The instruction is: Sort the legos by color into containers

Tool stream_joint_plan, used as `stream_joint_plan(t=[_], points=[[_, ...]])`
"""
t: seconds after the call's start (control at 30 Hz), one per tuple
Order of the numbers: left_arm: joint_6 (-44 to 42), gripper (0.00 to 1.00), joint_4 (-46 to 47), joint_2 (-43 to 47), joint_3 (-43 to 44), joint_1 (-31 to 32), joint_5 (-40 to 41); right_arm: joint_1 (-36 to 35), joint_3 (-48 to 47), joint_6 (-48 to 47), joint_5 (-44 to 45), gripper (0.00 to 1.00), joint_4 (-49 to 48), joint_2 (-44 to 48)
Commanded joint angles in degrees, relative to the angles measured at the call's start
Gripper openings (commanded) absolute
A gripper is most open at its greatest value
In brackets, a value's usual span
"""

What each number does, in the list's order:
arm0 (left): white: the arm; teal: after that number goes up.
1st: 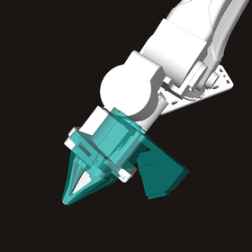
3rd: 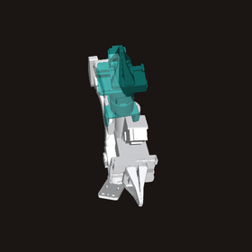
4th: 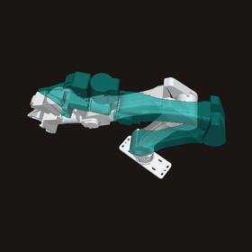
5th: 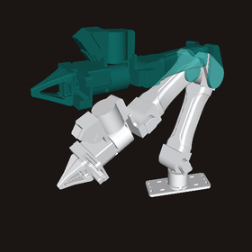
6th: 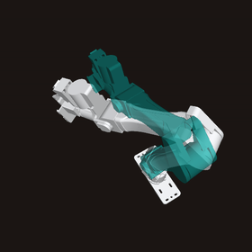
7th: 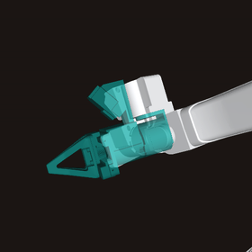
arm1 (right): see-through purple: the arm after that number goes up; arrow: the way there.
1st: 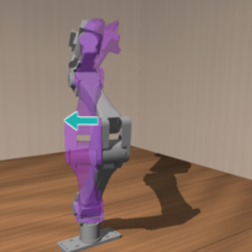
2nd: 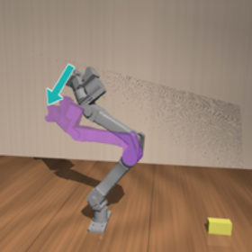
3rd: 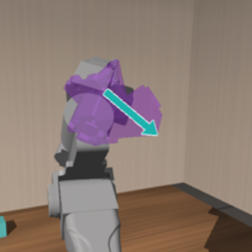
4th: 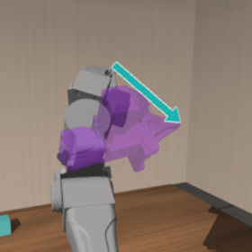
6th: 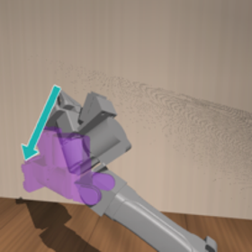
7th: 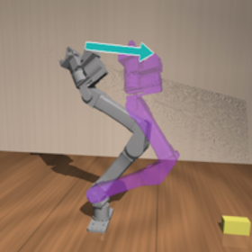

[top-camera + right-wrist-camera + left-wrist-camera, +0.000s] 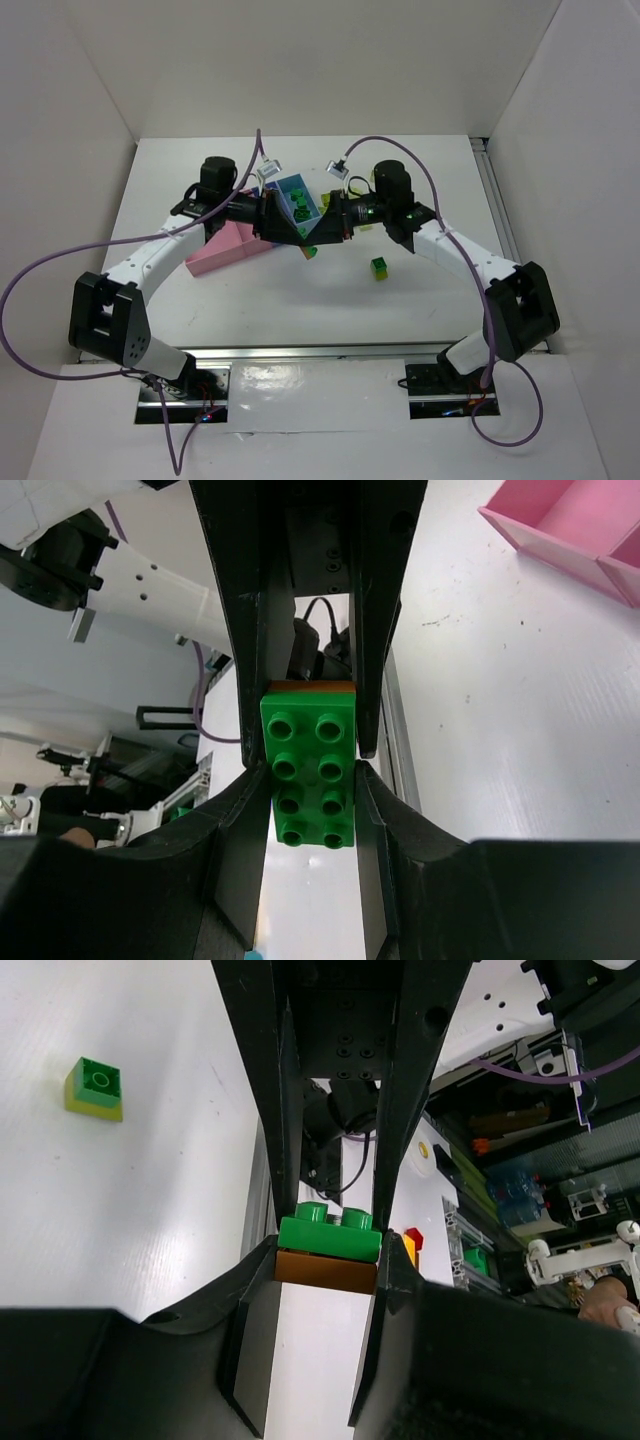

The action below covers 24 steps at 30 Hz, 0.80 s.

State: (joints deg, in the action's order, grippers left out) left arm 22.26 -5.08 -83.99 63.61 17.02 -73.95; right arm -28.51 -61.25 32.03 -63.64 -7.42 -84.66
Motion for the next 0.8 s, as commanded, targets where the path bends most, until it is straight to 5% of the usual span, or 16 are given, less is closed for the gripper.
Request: stream_joint_plan(t=[0.0, 0.53, 0.77], points=[[-3.8, 0.00, -2.4, 2.2, 3.3, -1.4, -3.7, 2.2, 2.2, 2.5, 3.3, 0.17, -3.4, 1.2], [-4.9, 0.00, -7.7, 0.0, 4.4, -7.9, -0.3, 5.7, -0.9, 2.0, 7.8, 0.17, -3.4, -0.3], [2.0, 0.00, -22.4, -3.9, 11.4, -13.2, 35.0, 3.9, -13.4, -5.2, 34.1, 0.19, 13.8, -8.4]])
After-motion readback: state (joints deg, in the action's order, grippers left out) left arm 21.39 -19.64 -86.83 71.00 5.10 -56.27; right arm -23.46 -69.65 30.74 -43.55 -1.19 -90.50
